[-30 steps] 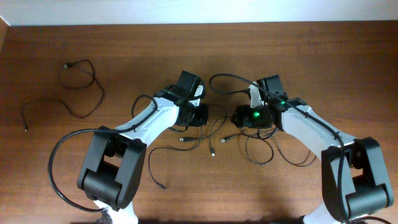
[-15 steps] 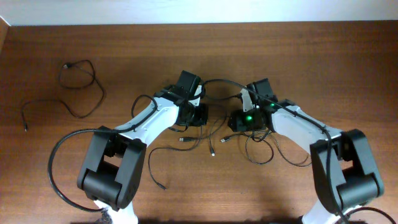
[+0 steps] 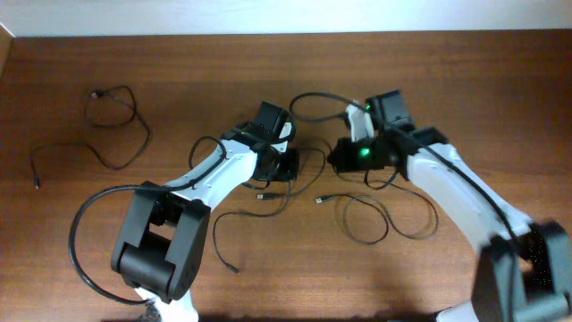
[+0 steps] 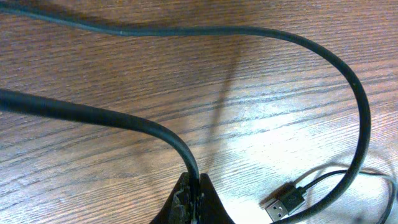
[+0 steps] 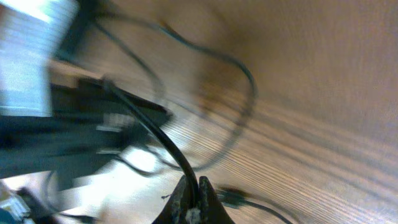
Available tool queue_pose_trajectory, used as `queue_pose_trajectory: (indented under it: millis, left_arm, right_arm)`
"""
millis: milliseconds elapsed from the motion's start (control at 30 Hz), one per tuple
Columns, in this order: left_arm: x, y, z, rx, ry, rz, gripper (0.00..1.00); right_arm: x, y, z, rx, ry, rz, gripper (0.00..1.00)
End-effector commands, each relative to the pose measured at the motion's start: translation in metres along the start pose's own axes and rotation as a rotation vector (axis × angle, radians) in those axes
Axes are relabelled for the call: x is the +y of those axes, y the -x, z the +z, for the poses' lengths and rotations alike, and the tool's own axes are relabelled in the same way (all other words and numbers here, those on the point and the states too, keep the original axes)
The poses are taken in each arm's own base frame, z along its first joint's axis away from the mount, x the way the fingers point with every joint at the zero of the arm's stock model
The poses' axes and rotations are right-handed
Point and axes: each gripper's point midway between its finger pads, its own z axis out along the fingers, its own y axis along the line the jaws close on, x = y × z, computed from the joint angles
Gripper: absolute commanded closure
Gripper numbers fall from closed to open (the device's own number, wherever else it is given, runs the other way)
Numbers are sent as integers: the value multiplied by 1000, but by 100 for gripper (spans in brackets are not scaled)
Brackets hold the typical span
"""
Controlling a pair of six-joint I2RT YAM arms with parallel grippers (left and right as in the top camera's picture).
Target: Untangle cables
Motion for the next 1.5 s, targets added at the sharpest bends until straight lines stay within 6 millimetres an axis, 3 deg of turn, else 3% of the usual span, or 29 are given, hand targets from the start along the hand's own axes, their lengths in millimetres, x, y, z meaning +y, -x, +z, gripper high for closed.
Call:
queue_pose_trajectory:
  millis: [0, 133, 267, 533, 667, 700, 733, 767, 800, 867, 900, 1033, 1200, 1300, 1400, 1467]
  left_arm:
    - [3, 1, 3, 3, 13, -7, 98]
    - [2, 0, 3, 5, 9, -6, 98]
    - [2, 0, 3, 5, 9, -5, 97]
    - [2, 0, 3, 6, 9, -5, 93]
    - [2, 0, 3, 6, 9, -5, 88]
    - [2, 0, 3, 6, 9, -4, 83]
    - [2, 0, 3, 6, 9, -4, 73]
    - [2, 0, 3, 6, 9, -4, 51]
    - [2, 0, 3, 6, 9, -4, 31]
    - [2, -1, 3, 9, 11, -4, 6]
    - [2, -2, 3, 12, 11, 3, 0]
    - [2, -2, 3, 12, 11, 25, 0]
    - [0, 1, -2, 9, 10, 88, 1]
    - [1, 10, -22, -20, 51, 111, 2]
    - [-8, 24, -57, -104, 66, 129, 14]
    - [-14, 29, -75, -149, 53, 138, 16]
  right_arm:
    - [46, 20, -45, -109, 124, -85, 96]
    - [59, 32, -83, -232, 89, -143, 96]
    - [24, 42, -97, -311, -144, -111, 96]
    - [-62, 5, -97, -179, -573, 49, 96]
    - [-87, -5, -90, -123, -639, 108, 92]
    - [-92, -6, -89, -114, -646, 120, 85]
    - [-101, -7, -87, -101, -657, 144, 68]
    - [-109, -9, -86, -93, -668, 178, 40]
    - [-118, -11, -85, -79, -677, 205, 21]
    - [-131, -15, -82, -53, -686, 239, 8]
    - [-137, -17, -80, -41, -693, 254, 5]
    - [-152, -25, -72, 4, -708, 286, 2]
    - [-156, -28, -67, 25, -713, 290, 1]
    - [-156, -28, -67, 25, -713, 290, 1]
    - [-156, -28, -67, 25, -713, 290, 2]
    - [-156, -28, -67, 25, -713, 290, 1]
